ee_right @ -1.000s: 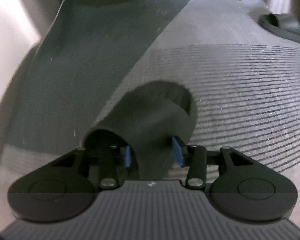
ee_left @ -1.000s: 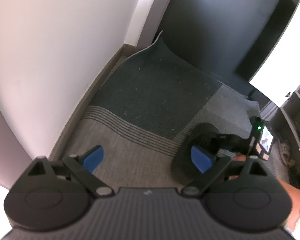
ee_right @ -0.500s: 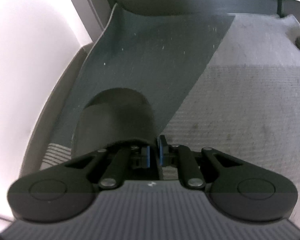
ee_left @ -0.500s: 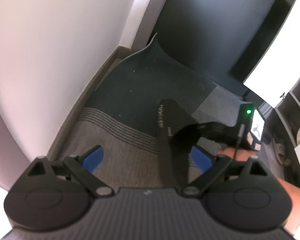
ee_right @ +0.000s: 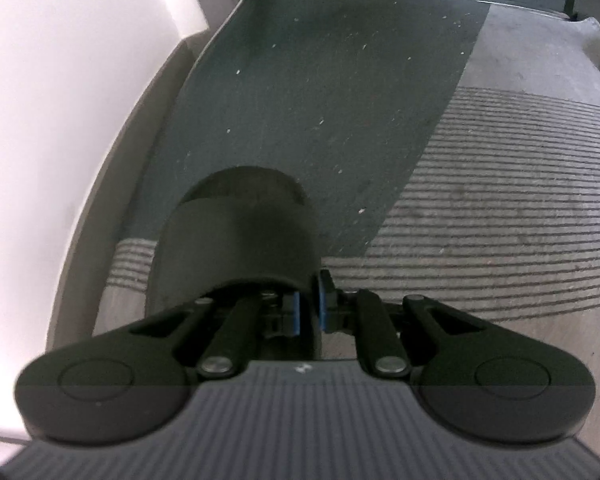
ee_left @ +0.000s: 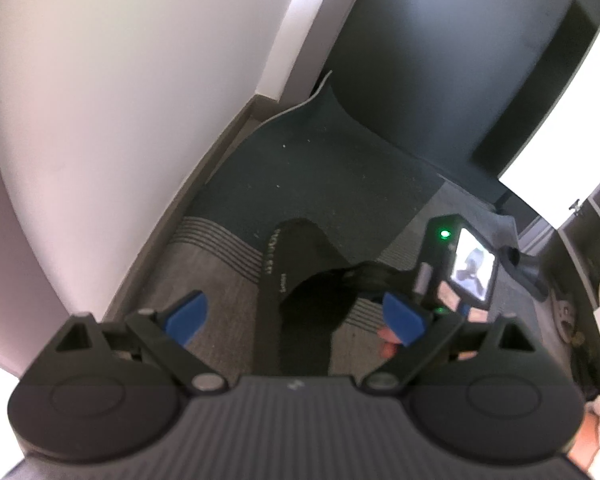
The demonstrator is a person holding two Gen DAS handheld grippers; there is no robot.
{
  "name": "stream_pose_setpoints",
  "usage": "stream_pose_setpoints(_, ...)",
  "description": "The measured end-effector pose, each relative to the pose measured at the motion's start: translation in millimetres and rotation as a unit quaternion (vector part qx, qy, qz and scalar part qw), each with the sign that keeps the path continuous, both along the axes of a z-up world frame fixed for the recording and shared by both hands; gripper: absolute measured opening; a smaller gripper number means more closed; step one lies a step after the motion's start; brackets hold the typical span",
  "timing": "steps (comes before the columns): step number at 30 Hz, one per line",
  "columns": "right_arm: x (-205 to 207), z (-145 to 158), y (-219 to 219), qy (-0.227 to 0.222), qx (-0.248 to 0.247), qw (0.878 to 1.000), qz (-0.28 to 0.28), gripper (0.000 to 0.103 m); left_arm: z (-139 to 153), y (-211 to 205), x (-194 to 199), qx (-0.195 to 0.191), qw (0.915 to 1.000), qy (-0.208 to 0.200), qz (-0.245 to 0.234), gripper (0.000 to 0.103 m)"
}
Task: Organize scattered shoes
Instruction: 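Lower the black slide with the right tool onto the mat, release, then move both open tools back toward the shoe cabinet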
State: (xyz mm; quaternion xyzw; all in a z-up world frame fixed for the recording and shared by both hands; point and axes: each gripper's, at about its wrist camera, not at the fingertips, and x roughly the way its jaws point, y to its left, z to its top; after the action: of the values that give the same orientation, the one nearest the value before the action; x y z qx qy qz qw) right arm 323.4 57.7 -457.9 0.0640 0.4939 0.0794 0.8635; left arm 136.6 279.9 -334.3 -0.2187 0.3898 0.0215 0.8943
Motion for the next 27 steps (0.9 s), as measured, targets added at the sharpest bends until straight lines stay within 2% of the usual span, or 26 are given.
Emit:
stream_pose_setpoints(1,-0.8,-1.9,1.8,0.003,0.002,1.0,0.0,0.013,-1.2,1.4,0.2,0.0,1.0,0.003,0.001,0.096)
stream_pose_setpoints(3,-0.5,-12.6,-0.5,0.022,0.038,0.999,0.006,0.02,-1.1,2.9,-0.6,0.004,1.0,0.003,0.002,0.096)
stream_pose_setpoints(5,-0.4,-22.1,-5.0,0.048,0.083,0.995,0.015,0.034,0.4,3.8,-2.0,0.008,1.0,0.0,0.002,0.096)
stream_pose_setpoints(7,-2.9,-23.0,-8.0,0.058,0.105,0.992,0.032,0.041,3.7,4.4,-3.3,0.007,1.0,-0.007,0.001,0.096)
stream_pose_setpoints(9,-8.2,-12.8,-11.9,0.055,0.12,0.99,0.046,0.05,8.9,4.6,-4.0,0.005,0.9998,-0.016,-0.006,0.096)
stream_pose_setpoints(10,-10.2,-8.6,-13.5,0.055,0.122,0.99,0.049,0.052,12.9,4.3,-3.6,0.006,0.9997,-0.022,-0.009,0.096)
stream_pose_setpoints(12,-20.3,12.7,-23.7,0.047,0.132,0.988,0.065,0.07,21.0,3.3,-0.1,0.003,0.9993,-0.031,-0.02,0.097)
stream_pose_setpoints(13,-25.5,23.7,-29.0,0.042,0.137,0.987,0.074,0.072,31.6,0.2,9.7,-0.003,0.9985,-0.033,-0.043,0.097)
stream_pose_setpoints(15,-43.6,64.6,-52.0,0.036,0.131,0.988,0.081,0.072,53.2,-9.5,23.3,-0.004,0.9954,-0.043,-0.086,0.097)
stream_pose_setpoints(18,-74.7,128.0,-89.5,-0.003,0.103,0.993,0.058,0.072,95.4,-36.4,33.7,0.036,0.986,-0.084,-0.139,0.1)
stream_pose_setpoints(21,-105.2,186.9,-125.3,-0.036,0.075,0.996,0.027,0.072,129.8,-63.9,46.8,0.047,0.9786,-0.075,-0.186,0.1)
stream_pose_setpoints(24,-142.6,249.3,-164.7,-0.054,0.032,0.997,-0.038,0.072,173.1,-96.7,50.4,0.053,0.9601,-0.085,-0.261,0.101)
stream_pose_setpoints(27,-180.0,301.8,-191.9,-0.087,0.003,0.992,-0.09,0.072,210.8,-131.8,39.0,0.105,0.9477,-0.108,-0.282,0.103)
